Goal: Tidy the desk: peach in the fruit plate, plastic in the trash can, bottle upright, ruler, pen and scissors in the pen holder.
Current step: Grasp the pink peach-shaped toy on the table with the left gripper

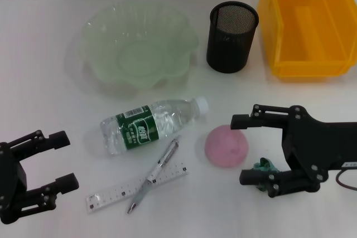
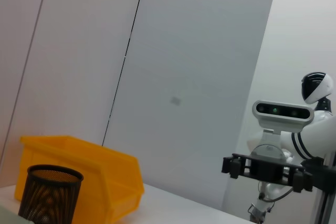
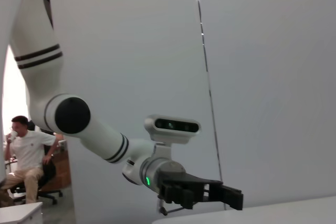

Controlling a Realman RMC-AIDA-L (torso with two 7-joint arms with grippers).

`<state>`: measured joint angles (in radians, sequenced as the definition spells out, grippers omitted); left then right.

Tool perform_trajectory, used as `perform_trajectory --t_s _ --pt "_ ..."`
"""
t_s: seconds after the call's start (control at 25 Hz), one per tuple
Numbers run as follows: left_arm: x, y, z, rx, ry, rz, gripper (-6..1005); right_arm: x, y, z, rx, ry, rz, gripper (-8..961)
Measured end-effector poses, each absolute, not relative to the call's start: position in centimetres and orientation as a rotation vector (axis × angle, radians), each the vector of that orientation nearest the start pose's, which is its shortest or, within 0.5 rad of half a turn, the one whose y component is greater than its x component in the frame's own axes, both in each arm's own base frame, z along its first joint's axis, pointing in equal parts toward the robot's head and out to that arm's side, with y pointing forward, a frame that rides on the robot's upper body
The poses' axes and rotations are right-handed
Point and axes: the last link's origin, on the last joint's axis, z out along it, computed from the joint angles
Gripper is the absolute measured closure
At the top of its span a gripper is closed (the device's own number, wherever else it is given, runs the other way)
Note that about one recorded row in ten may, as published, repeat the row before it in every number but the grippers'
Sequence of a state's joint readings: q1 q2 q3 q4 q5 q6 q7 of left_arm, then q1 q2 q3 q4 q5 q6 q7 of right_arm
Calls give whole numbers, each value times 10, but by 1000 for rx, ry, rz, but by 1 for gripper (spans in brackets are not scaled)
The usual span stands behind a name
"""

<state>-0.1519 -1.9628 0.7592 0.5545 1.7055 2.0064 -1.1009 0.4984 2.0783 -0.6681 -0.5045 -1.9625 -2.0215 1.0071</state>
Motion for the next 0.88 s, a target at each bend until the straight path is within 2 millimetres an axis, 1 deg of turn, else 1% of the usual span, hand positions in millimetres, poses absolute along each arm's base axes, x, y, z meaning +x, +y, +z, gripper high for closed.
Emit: perform_trajectory --t_s 0.88 --pt "-311 203 47 -2666 -517 -1169 255 241 261 -7 -2913 157 1198 160"
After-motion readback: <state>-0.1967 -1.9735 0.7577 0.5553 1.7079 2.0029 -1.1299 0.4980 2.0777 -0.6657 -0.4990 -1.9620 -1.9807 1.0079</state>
